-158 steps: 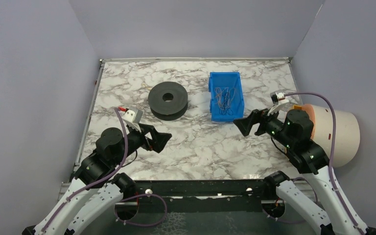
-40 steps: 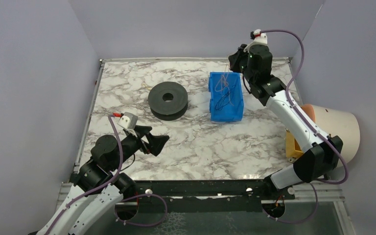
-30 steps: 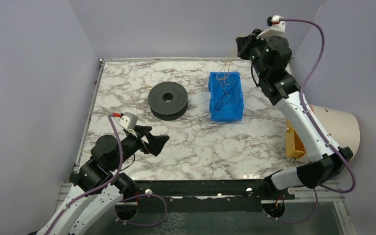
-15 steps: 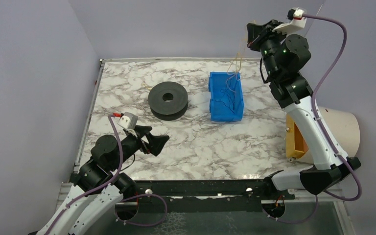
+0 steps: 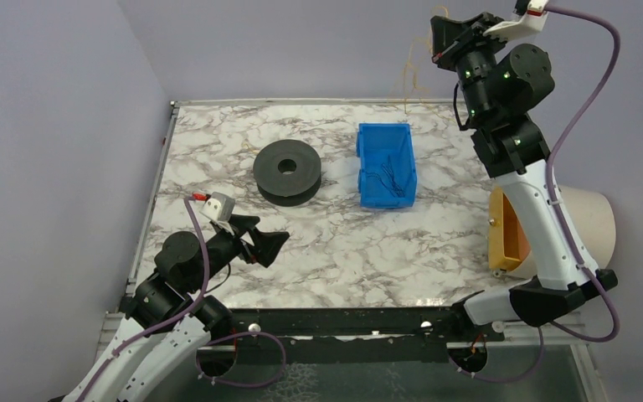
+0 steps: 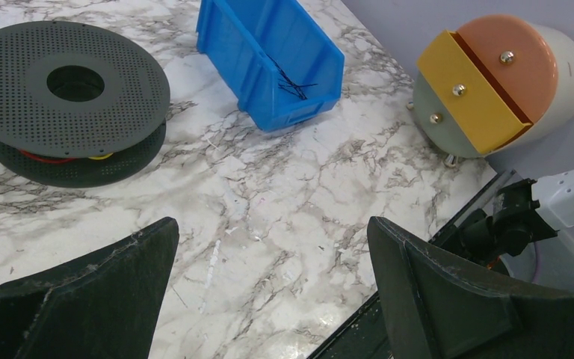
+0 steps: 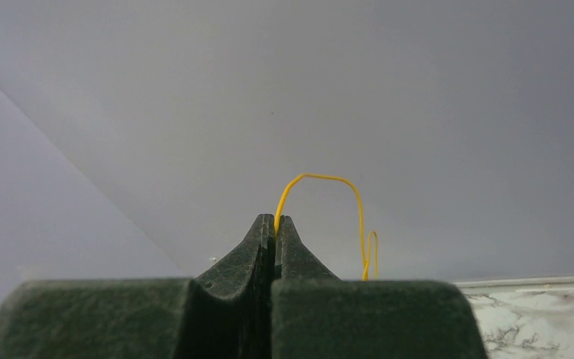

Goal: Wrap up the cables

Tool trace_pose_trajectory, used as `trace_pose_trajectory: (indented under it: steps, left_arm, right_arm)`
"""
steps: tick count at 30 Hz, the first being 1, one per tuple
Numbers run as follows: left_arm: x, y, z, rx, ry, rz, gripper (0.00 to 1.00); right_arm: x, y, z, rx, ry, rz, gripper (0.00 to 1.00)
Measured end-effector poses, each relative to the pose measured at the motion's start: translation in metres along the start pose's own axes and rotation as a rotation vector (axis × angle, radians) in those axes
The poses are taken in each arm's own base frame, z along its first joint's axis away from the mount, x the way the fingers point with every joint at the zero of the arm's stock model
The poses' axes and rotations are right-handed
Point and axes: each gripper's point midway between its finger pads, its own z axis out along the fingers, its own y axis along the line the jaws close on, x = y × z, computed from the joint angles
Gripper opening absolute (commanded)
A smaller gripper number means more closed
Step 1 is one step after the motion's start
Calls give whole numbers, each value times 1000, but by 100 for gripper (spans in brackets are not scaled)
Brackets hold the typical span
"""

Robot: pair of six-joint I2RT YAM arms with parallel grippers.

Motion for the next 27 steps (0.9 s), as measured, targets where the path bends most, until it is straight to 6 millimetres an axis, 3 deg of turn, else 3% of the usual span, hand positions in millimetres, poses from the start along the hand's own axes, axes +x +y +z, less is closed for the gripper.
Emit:
trace_pose_trajectory:
  steps: [6, 17, 18, 19, 27]
  left_arm:
    - [0, 0, 0, 0, 0, 0, 99]
    - [0, 0, 0, 1, -2, 0, 99]
    - [0, 0, 0, 1, -2, 0, 99]
    - [0, 0, 0, 1, -2, 0, 99]
    - [0, -5, 0, 27, 5, -1, 99]
  right_arm:
    - [16, -3, 2, 3, 47, -2, 1]
    - [22, 5, 0, -45, 70, 5, 1]
    - [35, 3, -2, -54, 97, -1, 1]
    - [30, 4, -6, -59, 90, 1, 1]
    - [66, 13, -46, -205, 218, -34, 1]
